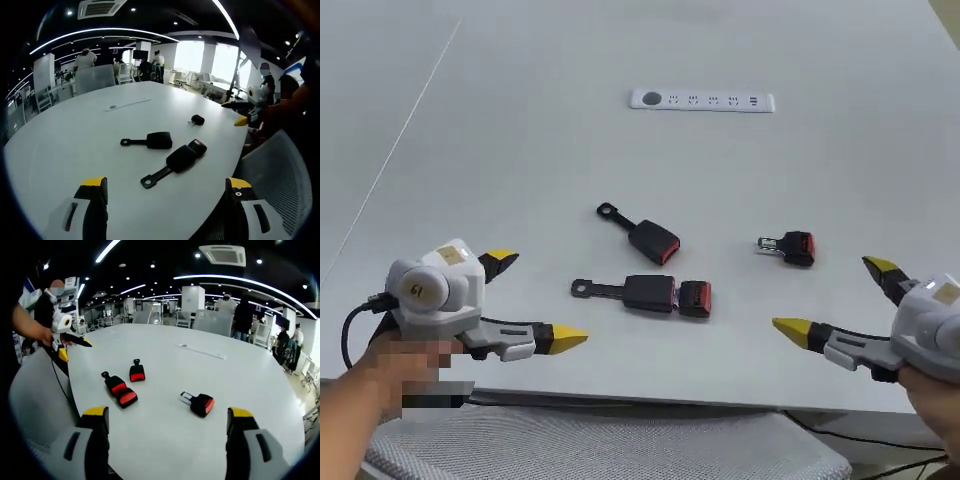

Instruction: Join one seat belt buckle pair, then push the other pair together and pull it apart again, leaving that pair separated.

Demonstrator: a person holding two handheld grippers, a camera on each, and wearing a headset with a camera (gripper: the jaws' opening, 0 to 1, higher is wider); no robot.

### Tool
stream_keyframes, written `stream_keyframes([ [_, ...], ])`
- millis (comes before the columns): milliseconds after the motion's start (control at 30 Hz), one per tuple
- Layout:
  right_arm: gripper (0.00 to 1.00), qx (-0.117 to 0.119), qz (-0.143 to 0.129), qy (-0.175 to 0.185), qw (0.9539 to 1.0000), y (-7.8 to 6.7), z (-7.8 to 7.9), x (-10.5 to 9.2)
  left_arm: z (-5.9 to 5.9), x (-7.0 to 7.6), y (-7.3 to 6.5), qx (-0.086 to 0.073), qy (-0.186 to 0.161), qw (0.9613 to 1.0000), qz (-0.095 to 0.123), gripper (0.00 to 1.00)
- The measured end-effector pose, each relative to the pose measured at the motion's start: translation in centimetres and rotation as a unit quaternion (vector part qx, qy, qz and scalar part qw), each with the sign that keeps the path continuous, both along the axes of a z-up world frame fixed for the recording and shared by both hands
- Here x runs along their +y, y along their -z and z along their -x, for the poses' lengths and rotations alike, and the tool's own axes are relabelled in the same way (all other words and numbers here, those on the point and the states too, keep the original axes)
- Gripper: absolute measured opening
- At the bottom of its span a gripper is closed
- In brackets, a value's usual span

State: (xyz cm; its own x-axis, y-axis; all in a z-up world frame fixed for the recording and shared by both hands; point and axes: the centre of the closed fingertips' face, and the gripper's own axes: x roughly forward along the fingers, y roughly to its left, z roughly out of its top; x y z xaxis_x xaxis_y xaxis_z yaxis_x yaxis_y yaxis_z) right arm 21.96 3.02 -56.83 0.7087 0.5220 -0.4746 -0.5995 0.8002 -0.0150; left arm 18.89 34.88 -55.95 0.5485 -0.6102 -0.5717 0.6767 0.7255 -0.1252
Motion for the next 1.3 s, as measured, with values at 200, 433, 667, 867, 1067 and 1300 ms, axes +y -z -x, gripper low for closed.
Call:
stream_keyframes([
  [200,0.99,0.004,0.003,0.001,1.0000,0.7,0.1,-0.3,0.6,0.1,0.5,0.008,0.001,1.0000,-0.001,1.00],
  [433,0.99,0.006,0.002,0.000,1.0000,1.0,0.2,-0.2,0.5,0.2,0.4,0.005,-0.007,1.0000,0.004,1.00],
  [667,0.98,0.007,-0.001,-0.002,1.0000,1.3,0.1,0.0,0.5,0.0,0.3,0.004,-0.007,1.0000,0.006,1.00],
  [867,0.98,0.004,0.000,-0.001,1.0000,1.2,-0.1,0.0,0.5,-0.1,0.1,0.002,-0.006,1.0000,0.007,1.00],
  [1067,0.98,0.008,0.001,-0.002,1.0000,1.4,0.2,-0.1,0.5,-0.3,-0.1,-0.002,-0.004,1.0000,0.005,1.00],
  [1300,0.97,0.011,-0.002,0.002,0.9999,1.6,0.4,0.0,0.5,-0.3,-0.1,-0.002,-0.006,1.0000,0.005,1.00],
])
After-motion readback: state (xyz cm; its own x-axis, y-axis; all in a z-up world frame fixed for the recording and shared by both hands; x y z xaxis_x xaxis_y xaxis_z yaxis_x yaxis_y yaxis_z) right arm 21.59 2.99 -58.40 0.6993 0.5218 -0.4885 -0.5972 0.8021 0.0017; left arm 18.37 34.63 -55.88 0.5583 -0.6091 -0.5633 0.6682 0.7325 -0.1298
